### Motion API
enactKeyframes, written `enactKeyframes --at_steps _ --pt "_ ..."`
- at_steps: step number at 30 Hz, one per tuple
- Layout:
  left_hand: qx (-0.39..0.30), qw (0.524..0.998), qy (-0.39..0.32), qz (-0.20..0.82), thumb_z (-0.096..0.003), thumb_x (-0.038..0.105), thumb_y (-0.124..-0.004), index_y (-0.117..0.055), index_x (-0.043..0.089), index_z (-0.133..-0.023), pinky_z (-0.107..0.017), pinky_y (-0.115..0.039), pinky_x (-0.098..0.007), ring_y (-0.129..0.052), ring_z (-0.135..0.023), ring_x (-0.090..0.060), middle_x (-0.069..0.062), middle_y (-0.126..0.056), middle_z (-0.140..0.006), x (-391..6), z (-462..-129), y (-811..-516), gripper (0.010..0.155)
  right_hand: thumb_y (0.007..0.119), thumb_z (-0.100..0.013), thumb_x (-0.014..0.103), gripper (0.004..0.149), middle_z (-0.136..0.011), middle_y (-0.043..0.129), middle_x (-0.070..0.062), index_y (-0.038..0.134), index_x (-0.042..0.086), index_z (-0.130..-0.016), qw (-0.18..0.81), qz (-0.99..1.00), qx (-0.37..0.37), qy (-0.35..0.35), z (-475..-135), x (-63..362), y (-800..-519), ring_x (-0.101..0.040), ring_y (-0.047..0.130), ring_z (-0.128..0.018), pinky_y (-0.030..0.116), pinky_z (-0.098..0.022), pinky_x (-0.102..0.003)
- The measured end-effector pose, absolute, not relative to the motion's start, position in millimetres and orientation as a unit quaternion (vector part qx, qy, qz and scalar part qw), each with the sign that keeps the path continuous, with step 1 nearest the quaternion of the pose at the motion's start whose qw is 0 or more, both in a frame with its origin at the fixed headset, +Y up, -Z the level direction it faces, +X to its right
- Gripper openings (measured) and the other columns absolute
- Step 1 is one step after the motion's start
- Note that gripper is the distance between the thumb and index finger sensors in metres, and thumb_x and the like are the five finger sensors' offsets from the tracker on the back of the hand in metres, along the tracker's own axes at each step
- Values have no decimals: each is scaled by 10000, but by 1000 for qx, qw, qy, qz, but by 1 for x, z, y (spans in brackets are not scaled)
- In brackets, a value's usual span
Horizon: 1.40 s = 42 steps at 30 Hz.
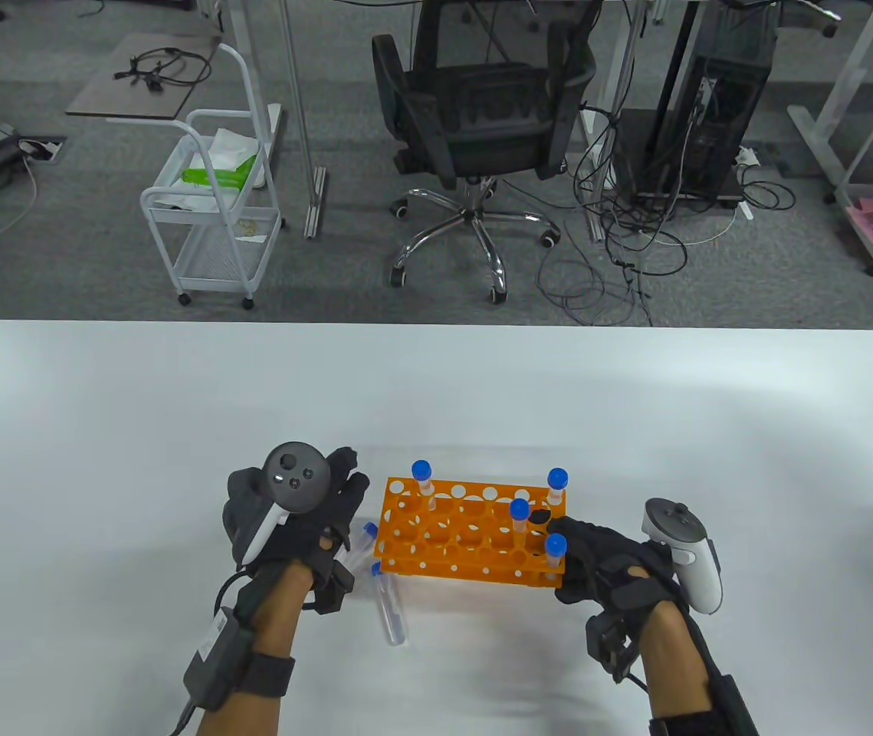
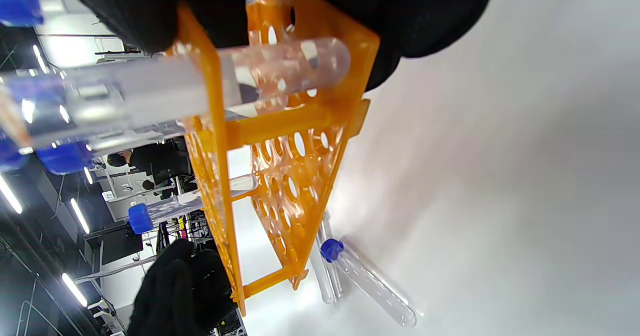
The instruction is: Insert test tubes into test tube rack (6 test tubes)
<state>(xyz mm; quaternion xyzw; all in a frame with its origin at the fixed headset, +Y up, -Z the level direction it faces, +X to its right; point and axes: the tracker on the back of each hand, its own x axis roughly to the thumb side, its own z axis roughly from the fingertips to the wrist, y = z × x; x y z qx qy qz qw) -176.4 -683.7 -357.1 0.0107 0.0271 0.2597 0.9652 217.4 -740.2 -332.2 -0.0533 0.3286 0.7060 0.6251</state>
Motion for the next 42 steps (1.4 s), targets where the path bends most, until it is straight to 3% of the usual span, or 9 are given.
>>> enactKeyframes --at_steps 14,42 --pt "-66 981 3 181 -399 466 -850 -821 288 -894 -409 -860 -432 -1009 -595 -228 -66 -914 -865 -158 -371 -737 527 693 -516 565 493 -1064 681 -125 712 392 -977 648 693 -68 308 -337 236 -737 -334 855 -813 723 -598 -522" --pt "-103 989 29 104 -353 448 -916 -849 288 -873 -437 -840 -441 -1013 -569 -215 -42 -961 -809 -154 -383 -762 548 688 -519 569 491 -1069 675 -121 705 399 -979 652 687 -72 312 -337 237 -736 -331 850 -820 722 -603 -518"
